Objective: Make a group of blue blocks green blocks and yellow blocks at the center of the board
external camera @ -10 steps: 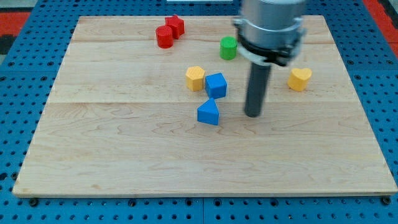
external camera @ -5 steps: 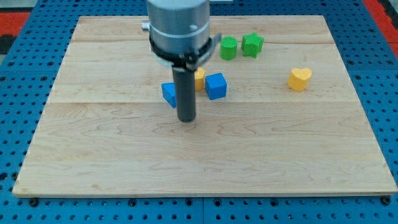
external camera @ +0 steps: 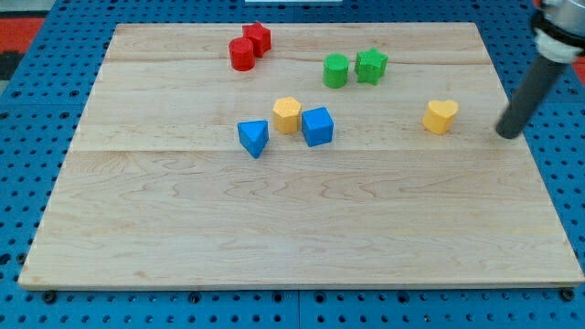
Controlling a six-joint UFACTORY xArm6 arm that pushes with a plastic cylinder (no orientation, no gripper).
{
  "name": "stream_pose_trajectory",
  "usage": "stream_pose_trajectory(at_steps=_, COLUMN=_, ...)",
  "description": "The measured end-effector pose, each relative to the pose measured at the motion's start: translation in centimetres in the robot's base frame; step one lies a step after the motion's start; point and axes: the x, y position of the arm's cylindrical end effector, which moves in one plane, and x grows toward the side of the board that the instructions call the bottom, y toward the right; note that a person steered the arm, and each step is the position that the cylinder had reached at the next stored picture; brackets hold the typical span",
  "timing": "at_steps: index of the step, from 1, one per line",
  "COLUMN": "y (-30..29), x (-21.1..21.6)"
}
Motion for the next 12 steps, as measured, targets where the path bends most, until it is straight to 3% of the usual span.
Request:
stream_pose_trajectory(at_steps=2, y=-15.9, x=-2.5)
stream_pose_trajectory(at_steps=3, y=-18.2, x=-2.6)
stream_pose_trajectory(at_steps=4, y=-17.5, x=-3.3)
stream_pose_trajectory(at_steps=6, y=-8.5, x=-11.2)
stream_pose_trajectory(at_steps=7, y=-8.4, x=-13.4)
stream_pose_trajectory(at_steps=8, y=-17.5, x=-13.4)
stream_pose_trajectory(at_steps=9, y=-20.8, x=-12.7)
stream_pose_trajectory(at_steps=11, y=-21.9, x=-11.4)
stream_pose_trajectory(at_steps=12, y=-27.3, x=-11.4)
